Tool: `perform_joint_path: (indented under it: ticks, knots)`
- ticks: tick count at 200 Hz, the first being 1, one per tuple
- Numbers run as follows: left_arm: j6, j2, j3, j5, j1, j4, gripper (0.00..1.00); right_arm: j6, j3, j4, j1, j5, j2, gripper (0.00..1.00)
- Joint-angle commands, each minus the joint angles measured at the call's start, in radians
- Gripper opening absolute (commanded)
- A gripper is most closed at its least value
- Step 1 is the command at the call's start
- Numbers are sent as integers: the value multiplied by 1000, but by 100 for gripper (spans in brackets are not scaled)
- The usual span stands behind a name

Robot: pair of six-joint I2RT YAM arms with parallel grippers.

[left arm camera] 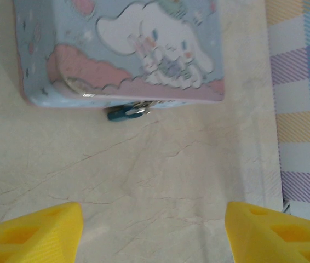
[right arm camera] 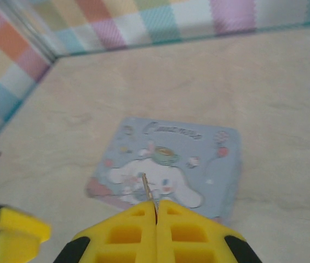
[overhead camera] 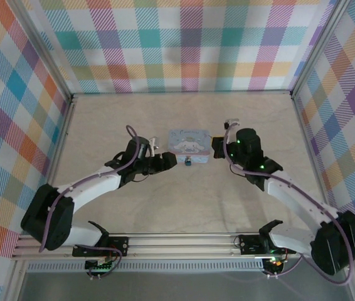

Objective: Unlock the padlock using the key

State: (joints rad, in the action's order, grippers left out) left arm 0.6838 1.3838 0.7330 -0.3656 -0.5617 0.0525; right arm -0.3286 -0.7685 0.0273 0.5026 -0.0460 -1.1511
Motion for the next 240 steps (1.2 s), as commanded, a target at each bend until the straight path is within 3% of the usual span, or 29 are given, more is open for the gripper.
perform_joint_path:
  ticks: [1, 72, 162, 195, 227, 240]
  knots:
    - [32, 54, -7, -27, -6, 138, 70, 45, -54, 30, -12, -102, -69, 0]
    - [53, 259, 76, 6, 2, 289, 70, 67, -113, 55, -42, -172, -231, 0]
    - [-5, 309, 145, 50, 104, 269, 70, 111, -278, 44, -87, -197, -465, 0]
    - [-16, 308, 149, 5, 118, 268, 71, 128, -396, 6, -109, -193, -571, 0]
    - [-46, 266, 82, -23, 102, 293, 82, 153, -505, -32, -114, -177, -681, 0]
    - [-66, 262, 56, -32, 93, 305, 97, 164, -546, -48, -116, -170, -722, 0]
